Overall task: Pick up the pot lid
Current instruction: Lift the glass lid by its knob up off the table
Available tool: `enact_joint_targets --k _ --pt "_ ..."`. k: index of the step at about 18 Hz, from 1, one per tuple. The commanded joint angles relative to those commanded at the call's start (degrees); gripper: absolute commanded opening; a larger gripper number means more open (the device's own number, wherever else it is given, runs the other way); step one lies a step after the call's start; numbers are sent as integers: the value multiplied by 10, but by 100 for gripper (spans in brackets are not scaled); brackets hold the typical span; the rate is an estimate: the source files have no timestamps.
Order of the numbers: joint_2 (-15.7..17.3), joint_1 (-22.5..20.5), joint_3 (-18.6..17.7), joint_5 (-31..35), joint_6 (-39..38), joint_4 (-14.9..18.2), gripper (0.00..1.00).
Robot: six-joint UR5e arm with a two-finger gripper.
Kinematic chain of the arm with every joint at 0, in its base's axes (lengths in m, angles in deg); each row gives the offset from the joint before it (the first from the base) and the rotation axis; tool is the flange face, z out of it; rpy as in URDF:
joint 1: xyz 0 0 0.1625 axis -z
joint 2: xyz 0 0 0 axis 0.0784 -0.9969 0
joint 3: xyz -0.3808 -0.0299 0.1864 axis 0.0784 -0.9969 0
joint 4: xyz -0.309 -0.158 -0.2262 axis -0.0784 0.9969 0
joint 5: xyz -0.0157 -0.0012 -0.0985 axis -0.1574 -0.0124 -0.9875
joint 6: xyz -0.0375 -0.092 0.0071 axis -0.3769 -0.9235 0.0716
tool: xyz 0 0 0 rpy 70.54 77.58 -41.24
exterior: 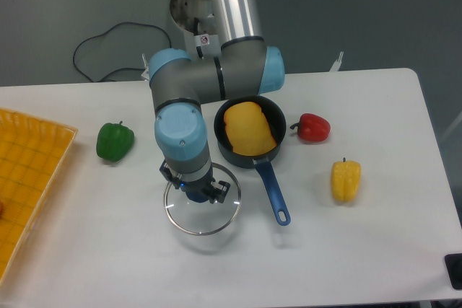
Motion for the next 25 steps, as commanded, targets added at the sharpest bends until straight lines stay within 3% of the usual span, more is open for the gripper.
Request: enact_joint_targets --k 20,25 --pt "14 -7 -3 -1 37 20 51" --pt "33 -20 -16 -4 66 29 51"
